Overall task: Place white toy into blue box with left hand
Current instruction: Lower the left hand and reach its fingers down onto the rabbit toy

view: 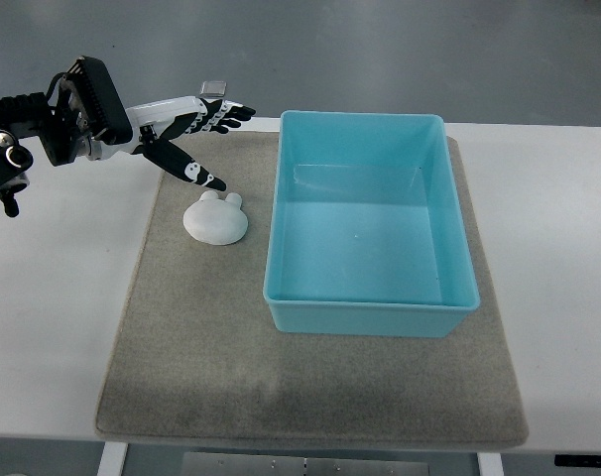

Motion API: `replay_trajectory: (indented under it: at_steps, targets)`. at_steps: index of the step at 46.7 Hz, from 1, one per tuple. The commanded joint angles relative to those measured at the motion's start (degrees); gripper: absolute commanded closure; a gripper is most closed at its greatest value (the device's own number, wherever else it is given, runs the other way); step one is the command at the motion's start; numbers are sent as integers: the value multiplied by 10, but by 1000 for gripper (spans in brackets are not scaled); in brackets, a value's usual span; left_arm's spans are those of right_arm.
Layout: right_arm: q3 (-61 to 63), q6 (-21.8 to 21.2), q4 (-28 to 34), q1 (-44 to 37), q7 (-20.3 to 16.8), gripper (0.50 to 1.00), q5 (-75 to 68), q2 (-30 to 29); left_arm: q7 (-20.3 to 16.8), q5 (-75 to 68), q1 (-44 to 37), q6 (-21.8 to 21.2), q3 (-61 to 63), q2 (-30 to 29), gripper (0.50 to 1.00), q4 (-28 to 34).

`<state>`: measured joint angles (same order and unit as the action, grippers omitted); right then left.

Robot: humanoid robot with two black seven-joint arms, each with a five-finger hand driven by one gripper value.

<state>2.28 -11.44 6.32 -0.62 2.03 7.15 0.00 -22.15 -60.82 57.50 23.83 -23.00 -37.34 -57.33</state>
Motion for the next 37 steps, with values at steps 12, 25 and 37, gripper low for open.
replay_trajectory:
  at_steps: [12, 25, 37]
  targets:
    - [0, 0, 0, 0, 0, 564, 0, 0, -45, -134, 1, -1, 0, -17, 508, -38]
    - [0, 0, 0, 0, 0, 564, 1, 0, -98, -215, 1, -6, 0, -23, 514, -45]
    - [0, 0, -1, 0, 0, 564, 0, 0, -110, -303, -5, -69, 1, -15, 519, -45]
